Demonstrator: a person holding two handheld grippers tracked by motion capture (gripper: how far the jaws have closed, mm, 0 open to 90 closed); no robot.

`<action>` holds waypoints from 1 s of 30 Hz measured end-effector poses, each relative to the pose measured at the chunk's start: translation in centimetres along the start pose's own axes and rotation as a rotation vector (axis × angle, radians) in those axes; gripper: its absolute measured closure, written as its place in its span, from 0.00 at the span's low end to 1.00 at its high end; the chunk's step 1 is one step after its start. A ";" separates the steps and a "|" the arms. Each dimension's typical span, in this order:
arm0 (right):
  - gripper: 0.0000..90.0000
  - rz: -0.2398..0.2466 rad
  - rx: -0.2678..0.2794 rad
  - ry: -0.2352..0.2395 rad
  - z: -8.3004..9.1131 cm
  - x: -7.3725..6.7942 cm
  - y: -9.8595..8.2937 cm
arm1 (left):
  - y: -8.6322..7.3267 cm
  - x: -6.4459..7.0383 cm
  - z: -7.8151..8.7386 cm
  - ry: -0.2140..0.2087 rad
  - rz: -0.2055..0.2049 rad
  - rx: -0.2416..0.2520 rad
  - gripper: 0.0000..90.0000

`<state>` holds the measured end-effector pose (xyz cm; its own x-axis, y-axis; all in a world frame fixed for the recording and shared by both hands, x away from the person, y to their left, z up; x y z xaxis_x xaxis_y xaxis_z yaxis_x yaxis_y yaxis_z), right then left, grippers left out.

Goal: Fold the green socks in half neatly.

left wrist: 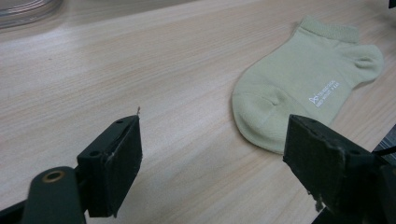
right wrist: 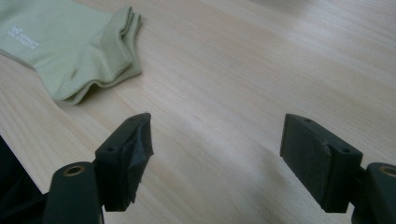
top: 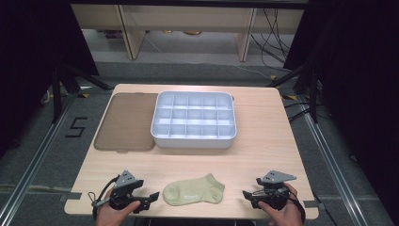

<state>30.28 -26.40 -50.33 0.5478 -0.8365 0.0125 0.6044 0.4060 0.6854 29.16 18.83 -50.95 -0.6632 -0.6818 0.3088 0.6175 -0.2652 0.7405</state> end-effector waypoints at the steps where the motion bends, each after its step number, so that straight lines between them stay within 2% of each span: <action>1: 0.29 0.009 0.015 0.005 0.0 0.1 0.0 | 0.0 0.0 0.0 0.000 0.000 0.000 0.21; 4: 0.29 0.011 0.018 0.005 -0.1 0.1 0.0 | 0.0 0.1 0.0 0.004 0.006 0.006 0.21; 5: 0.29 0.006 0.003 0.038 0.0 0.1 0.1 | 0.0 0.1 0.0 0.004 0.007 0.004 0.21; 6: 0.29 0.026 0.017 0.035 -0.1 0.2 0.1 | 0.0 0.1 0.0 0.005 0.006 0.002 0.21; 7: 0.29 0.026 0.017 0.035 -0.1 0.2 0.1 | 0.0 0.1 0.0 0.005 0.006 0.002 0.21; 8: 0.30 0.009 0.019 0.007 0.0 0.0 0.1 | 0.0 0.1 0.0 0.005 0.006 0.002 0.21; 10: 0.30 -0.026 0.003 0.021 0.1 -0.3 0.1 | 0.0 0.1 -0.1 0.008 -0.001 0.008 0.21; 11: 0.31 -0.023 0.011 0.033 0.1 -0.4 0.2 | 0.0 0.2 -0.3 0.003 0.020 0.029 0.21; 12: 0.32 0.010 0.026 0.024 0.0 -0.2 0.2 | 0.0 0.3 -0.3 0.002 0.024 0.034 0.21; 13: 0.32 -0.011 0.011 0.025 0.2 -0.4 0.3 | 0.0 0.3 -0.3 0.002 0.024 0.034 0.21; 14: 0.32 -0.011 0.011 0.025 0.2 -0.4 0.3 | 0.0 0.3 -0.3 0.003 0.024 0.032 0.21; 16: 0.34 -0.001 0.022 0.038 0.2 -0.5 0.6 | 0.0 0.2 -0.1 0.002 -0.004 0.001 0.21; 19: 0.39 0.008 0.041 0.054 0.2 -0.9 1.1 | 0.0 0.5 -0.4 0.000 0.028 0.037 0.21; 20: 0.40 0.002 0.040 0.071 0.1 -1.1 1.4 | 0.0 0.5 -0.3 0.004 0.014 0.012 0.21; 22: 0.41 0.024 0.033 0.071 0.0 -1.7 1.8 | 0.0 0.5 -0.2 0.001 0.000 0.005 0.21; 24: 0.42 0.036 0.036 0.084 -0.1 -2.0 2.1 | 0.0 0.5 -0.3 -0.001 0.007 0.015 0.21; 25: 0.43 0.050 0.039 0.087 -0.3 -2.2 2.3 | 0.1 0.7 -0.4 0.005 0.023 0.032 0.21; 27: 0.46 0.065 0.037 0.120 -0.9 -3.0 3.0 | 0.1 0.7 -0.4 0.007 0.019 0.025 0.21; 28: 0.46 0.061 0.028 0.128 -1.0 -3.3 3.2 | 0.1 0.5 -0.2 0.006 -0.007 -0.003 0.21; 29: 0.46 0.061 0.028 0.128 -1.0 -3.3 3.2 | 0.1 0.6 -0.4 0.006 0.006 0.018 0.21; 30: 0.47 0.067 0.027 0.126 -1.2 -3.5 3.5 | 0.1 0.6 -0.3 0.008 -0.006 0.003 0.21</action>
<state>31.19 -21.61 -48.91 0.6559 -0.7542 -0.0316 0.5489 0.4478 0.7058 28.99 18.21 -50.91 -0.6635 -0.6856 0.2997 0.6121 -0.2670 0.7443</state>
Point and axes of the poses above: each handheld gripper's, and its own axes: z roughly backward along the jaws, y roughly out of its top, x roughly to its right, the point moved 1 cm from there along -z, roughly forward along the jaws, and after that the axes turned 8 degrees about -y, right-handed, at the moved point
